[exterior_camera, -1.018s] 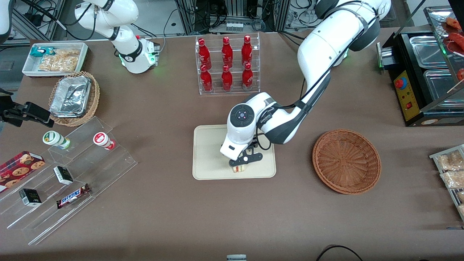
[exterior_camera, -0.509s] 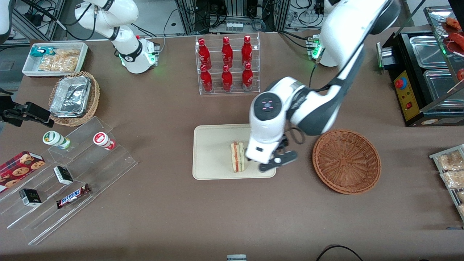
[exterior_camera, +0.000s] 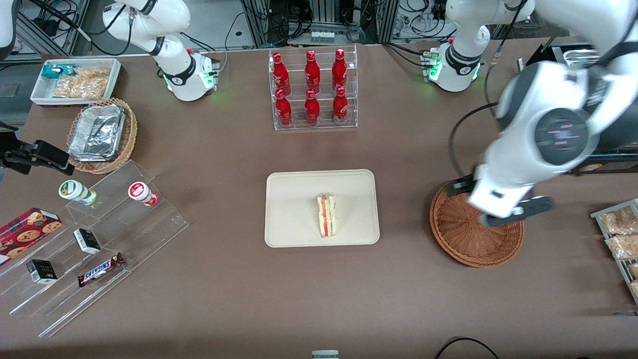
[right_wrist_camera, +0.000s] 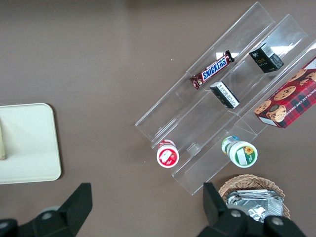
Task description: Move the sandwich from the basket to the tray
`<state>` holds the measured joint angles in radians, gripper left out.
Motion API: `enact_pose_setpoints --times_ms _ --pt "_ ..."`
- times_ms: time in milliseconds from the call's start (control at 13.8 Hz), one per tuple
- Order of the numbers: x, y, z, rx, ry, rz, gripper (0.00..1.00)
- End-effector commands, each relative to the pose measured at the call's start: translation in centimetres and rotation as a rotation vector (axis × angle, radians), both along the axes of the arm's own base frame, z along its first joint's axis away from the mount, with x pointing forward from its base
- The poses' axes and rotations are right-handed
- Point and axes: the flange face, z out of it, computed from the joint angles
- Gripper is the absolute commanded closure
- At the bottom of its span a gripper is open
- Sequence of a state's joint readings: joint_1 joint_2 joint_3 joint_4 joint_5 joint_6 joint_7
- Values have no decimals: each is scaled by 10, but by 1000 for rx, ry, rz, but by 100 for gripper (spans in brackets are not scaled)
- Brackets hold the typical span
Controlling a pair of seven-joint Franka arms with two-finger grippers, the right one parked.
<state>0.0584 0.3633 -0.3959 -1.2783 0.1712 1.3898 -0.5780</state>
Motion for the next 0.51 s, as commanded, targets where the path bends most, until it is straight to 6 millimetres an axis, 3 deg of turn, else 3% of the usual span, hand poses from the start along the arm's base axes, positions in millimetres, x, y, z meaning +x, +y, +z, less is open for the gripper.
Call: enact_pose_setpoints --times_ms 0,218,364,436 --pt "-29 47 36 -9 47 2 0" --pt "-51 80 62 1 89 -33 0" --pt "-73 78 77 35 92 -30 0" --pt "-86 74 74 53 94 -33 0"
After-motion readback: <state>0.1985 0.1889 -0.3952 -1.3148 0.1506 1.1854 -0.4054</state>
